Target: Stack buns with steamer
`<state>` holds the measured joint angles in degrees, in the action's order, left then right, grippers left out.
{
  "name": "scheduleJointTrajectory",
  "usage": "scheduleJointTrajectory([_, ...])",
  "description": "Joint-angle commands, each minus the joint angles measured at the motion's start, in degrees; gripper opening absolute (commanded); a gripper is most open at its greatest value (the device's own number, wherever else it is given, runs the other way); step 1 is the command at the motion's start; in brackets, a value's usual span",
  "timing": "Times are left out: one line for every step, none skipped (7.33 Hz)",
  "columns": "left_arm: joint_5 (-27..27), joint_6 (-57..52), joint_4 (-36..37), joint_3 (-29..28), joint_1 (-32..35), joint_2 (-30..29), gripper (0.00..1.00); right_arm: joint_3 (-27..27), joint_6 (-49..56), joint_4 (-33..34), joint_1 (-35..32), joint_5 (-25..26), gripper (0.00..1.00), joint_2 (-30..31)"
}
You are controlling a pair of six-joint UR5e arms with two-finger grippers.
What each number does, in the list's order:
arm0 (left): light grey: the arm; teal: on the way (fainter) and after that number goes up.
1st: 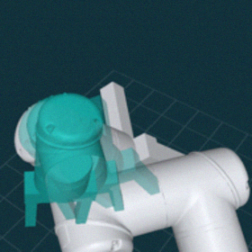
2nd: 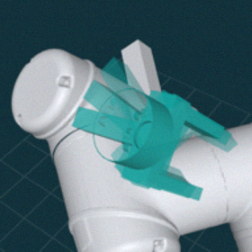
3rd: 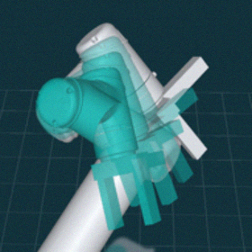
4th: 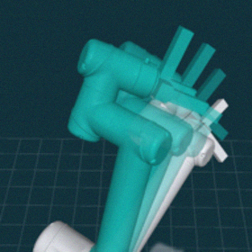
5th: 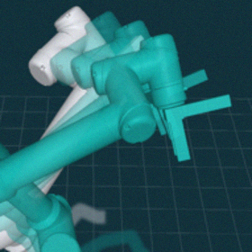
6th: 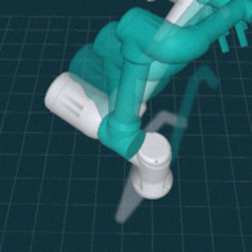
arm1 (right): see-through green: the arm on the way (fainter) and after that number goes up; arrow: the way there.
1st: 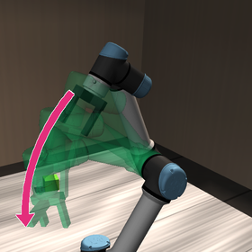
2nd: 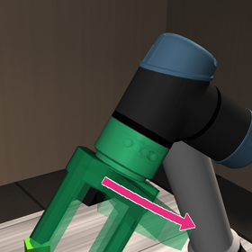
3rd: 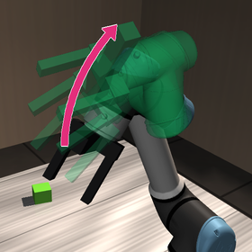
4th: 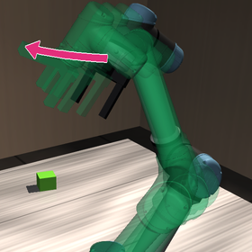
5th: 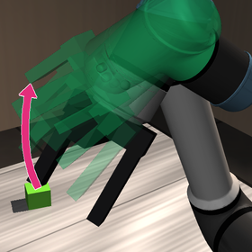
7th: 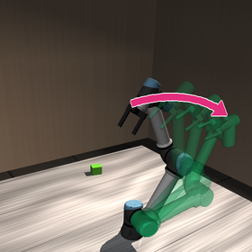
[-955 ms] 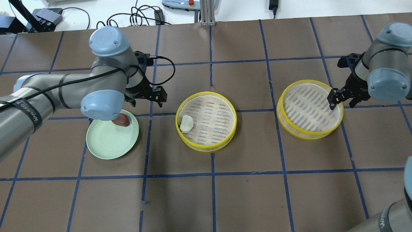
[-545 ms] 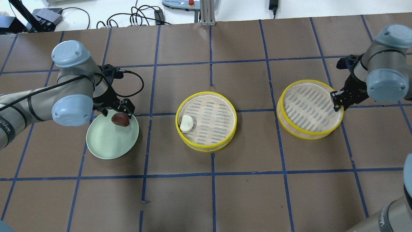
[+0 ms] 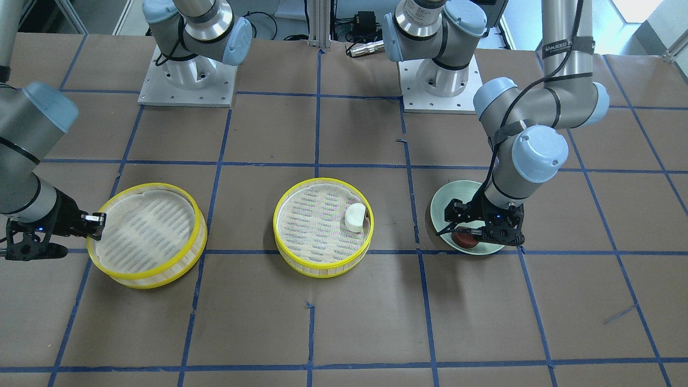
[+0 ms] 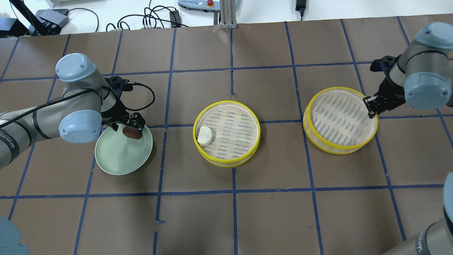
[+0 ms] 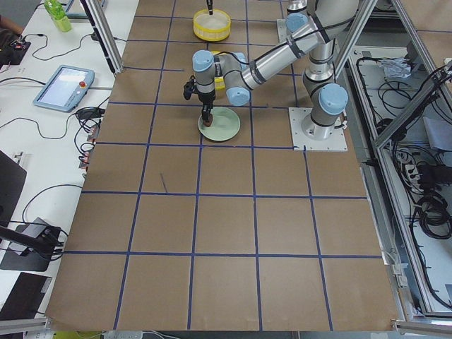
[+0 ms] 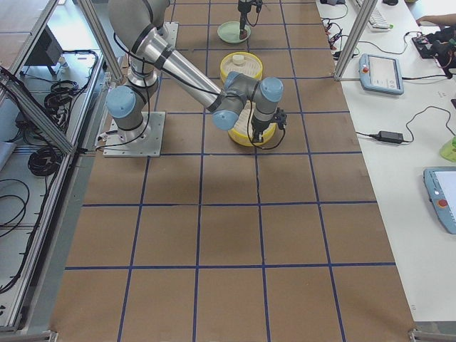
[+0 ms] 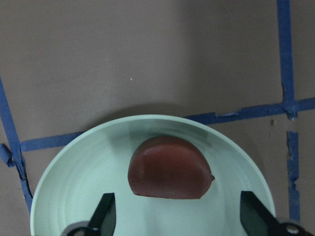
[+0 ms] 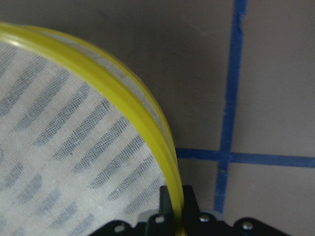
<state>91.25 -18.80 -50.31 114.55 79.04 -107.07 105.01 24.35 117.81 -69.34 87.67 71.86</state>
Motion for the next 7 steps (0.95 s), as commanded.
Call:
scheduleJointTrajectory([-0.01,-0.19,1.96,0.23,-0.03,-1.56,0.65,-1.91,-9.97,-4.17,-9.35,-4.18,0.04,3.9])
scheduleJointTrajectory([-0.01,-0.19,1.88,0.14,-0.03,-1.65,0.23,-2.43,-14.46,-3.47,-15.59,-3.39,0.04,3.91])
scheduleJointTrajectory([0.07,0.42,1.88,-0.55,-0.03,-1.13,0.06,-3.74,-19.73,-3.38,-22.0,-1.12,0.04,3.91])
scheduleJointTrajectory([0.07,0.77,1.96,-0.73,0.23,0.01,0.03,-5.24,-23.35,-3.55,-26.68,1.33,0.04,3.47])
scheduleJointTrajectory([0.33,1.47,1.36,-0.82,0.67,2.2,0.03,-5.77,-26.87,-4.16,-31.07,2.75,0.04,2.6])
scheduleJointTrajectory([0.34,2.0,0.04,-0.82,0.94,5.09,0.03,-5.87,-28.12,-4.25,-34.95,5.38,0.04,0.93])
scheduleJointTrajectory([0.16,2.36,-3.45,-1.26,1.11,7.21,0.03,-6.91,-29.52,-3.99,-35.85,4.71,0.04,0.4])
